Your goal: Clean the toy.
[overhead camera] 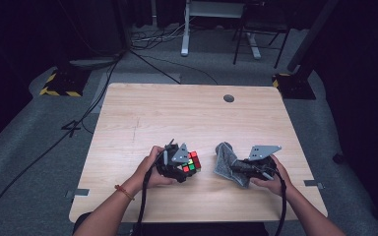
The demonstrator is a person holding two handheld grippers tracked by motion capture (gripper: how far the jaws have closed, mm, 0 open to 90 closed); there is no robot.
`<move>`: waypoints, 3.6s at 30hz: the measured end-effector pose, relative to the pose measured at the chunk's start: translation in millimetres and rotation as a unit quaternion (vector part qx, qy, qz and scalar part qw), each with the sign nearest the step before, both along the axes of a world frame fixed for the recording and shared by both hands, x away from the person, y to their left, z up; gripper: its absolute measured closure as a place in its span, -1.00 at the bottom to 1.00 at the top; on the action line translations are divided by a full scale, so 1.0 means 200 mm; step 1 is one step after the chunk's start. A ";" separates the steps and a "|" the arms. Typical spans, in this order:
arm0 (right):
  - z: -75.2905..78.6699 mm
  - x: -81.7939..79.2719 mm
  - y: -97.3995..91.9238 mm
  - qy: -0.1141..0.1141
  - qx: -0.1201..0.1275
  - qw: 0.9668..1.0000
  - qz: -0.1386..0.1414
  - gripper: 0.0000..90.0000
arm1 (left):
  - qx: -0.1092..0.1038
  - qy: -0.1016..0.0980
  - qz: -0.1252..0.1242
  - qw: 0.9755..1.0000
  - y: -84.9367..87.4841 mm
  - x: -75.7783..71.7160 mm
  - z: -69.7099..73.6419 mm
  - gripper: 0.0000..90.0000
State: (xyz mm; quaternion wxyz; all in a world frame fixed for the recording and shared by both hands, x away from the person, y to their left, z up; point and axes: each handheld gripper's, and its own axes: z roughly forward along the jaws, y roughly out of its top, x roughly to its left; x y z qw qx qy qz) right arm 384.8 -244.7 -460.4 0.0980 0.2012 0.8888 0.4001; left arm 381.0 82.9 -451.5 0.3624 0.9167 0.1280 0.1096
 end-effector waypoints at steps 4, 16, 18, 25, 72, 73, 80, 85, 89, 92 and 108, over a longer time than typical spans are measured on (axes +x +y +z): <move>-0.03 0.02 -0.03 0.013 -0.006 1.000 -0.003 0.63 | 0.005 0.015 0.006 1.000 0.05 -0.01 -0.04 -0.26; -0.08 -0.04 -0.07 0.043 -0.031 0.998 0.014 0.56 | 0.017 0.047 0.016 0.999 0.17 -0.06 -0.11 -0.27; -0.08 -0.05 -0.08 0.038 -0.036 0.998 0.018 0.54 | 0.016 0.053 0.017 0.998 0.19 -0.06 -0.12 -0.27; -0.12 -0.07 -0.09 0.034 -0.028 0.999 0.015 0.48 | 0.001 0.066 0.019 0.998 0.21 -0.05 -0.14 -0.29; 0.14 -0.16 -0.33 -0.044 0.008 0.997 -0.064 -0.31 | 0.018 -0.007 0.119 0.993 0.54 -0.17 -0.03 -0.64; 0.14 -0.16 -0.36 -0.044 0.004 0.996 -0.072 -0.31 | 0.021 -0.006 0.120 0.993 0.54 -0.17 -0.04 -0.64; 0.07 -0.15 -0.48 -0.040 -0.016 0.993 -0.112 -0.31 | 0.031 0.003 0.145 0.989 0.62 -0.17 -0.08 -0.64; -0.03 -0.12 -0.56 -0.033 -0.048 0.987 -0.150 -0.31 | 0.055 -0.006 0.151 0.987 0.65 -0.16 -0.14 -0.64; -0.10 -0.10 -0.63 -0.025 -0.053 0.981 -0.185 -0.33 | 0.070 -0.006 0.146 0.987 0.64 -0.16 -0.17 -0.64; -0.17 -0.09 -0.68 -0.008 -0.044 0.978 -0.204 -0.34 | 0.066 0.002 0.146 0.987 0.65 -0.16 -0.19 -0.64; -0.21 -0.10 -0.76 0.007 0.003 0.972 -0.236 -0.41 | -0.023 0.059 0.192 0.979 0.73 -0.15 -0.26 -0.72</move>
